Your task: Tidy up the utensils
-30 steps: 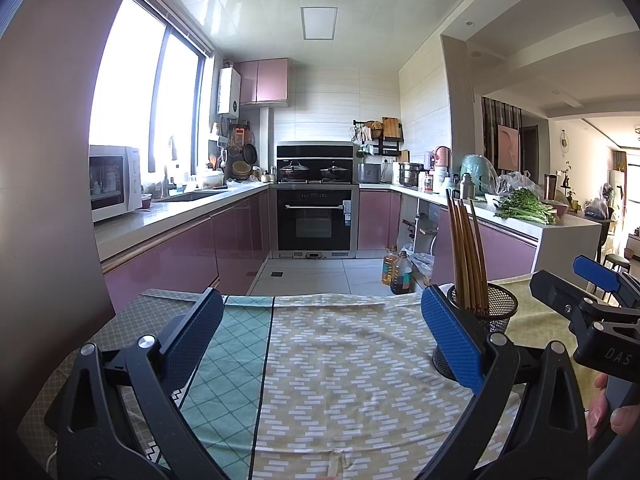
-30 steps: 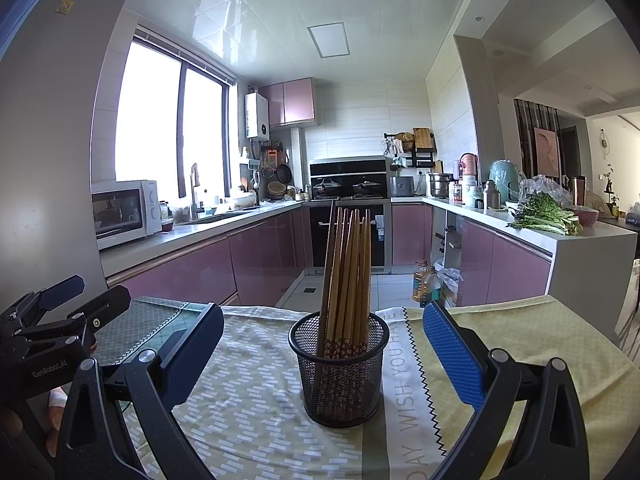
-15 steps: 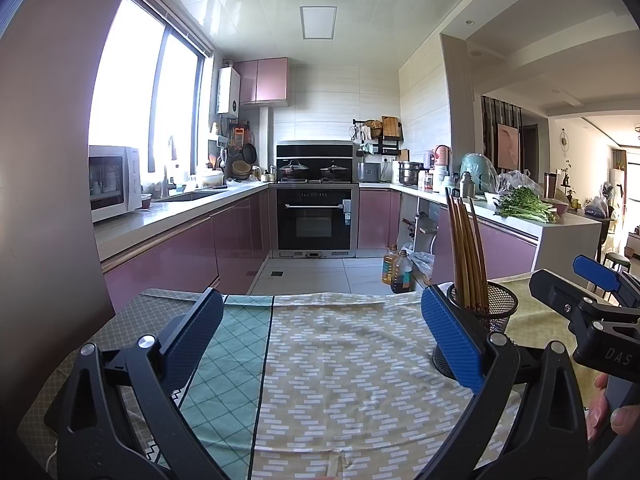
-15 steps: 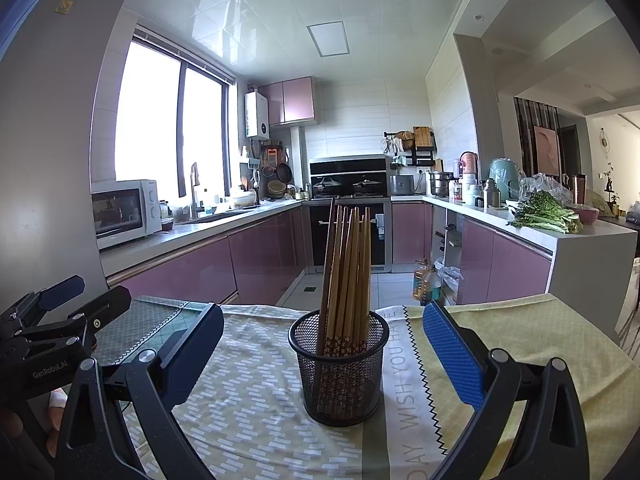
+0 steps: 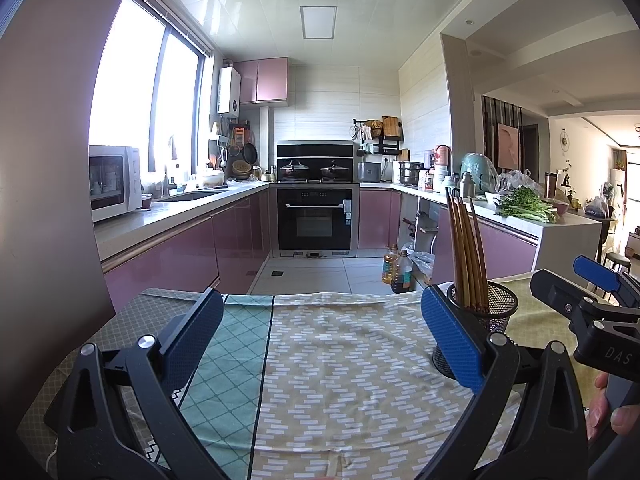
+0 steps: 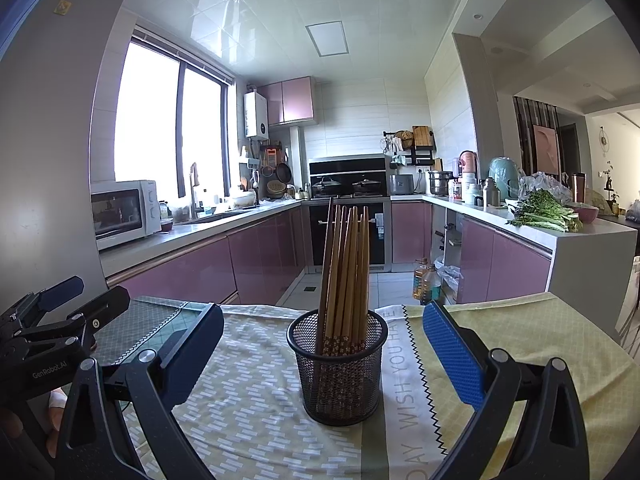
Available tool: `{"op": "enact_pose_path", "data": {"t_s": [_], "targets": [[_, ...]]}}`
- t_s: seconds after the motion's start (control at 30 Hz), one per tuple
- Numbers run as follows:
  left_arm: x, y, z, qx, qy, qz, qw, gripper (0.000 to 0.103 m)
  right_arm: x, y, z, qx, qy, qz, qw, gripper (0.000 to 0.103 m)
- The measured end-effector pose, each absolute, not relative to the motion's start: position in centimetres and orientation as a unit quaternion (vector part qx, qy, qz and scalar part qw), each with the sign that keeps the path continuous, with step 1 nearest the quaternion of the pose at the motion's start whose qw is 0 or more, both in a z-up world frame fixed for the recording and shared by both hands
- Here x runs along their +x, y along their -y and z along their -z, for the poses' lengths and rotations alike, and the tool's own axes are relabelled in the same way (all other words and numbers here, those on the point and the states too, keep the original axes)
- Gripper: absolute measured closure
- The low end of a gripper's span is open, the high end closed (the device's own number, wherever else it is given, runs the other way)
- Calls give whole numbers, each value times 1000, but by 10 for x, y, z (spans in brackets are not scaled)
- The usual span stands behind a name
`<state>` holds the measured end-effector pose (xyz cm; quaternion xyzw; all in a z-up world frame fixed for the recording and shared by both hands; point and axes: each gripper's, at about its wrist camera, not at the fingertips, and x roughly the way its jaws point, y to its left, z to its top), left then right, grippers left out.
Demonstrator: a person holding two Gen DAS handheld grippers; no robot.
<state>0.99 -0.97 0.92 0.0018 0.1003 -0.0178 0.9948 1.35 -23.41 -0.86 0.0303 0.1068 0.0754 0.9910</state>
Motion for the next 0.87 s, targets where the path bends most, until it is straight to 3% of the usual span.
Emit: {"op": "enact_pose_path", "data": {"t_s": [0.6, 0.87], "targets": [[10, 12, -5, 21, -96, 15, 995, 6, 15, 233, 14, 35, -112, -75, 990, 6], [26, 2, 3, 2, -144, 13, 989, 6, 23, 248, 19, 32, -139, -65, 988, 6]]}}
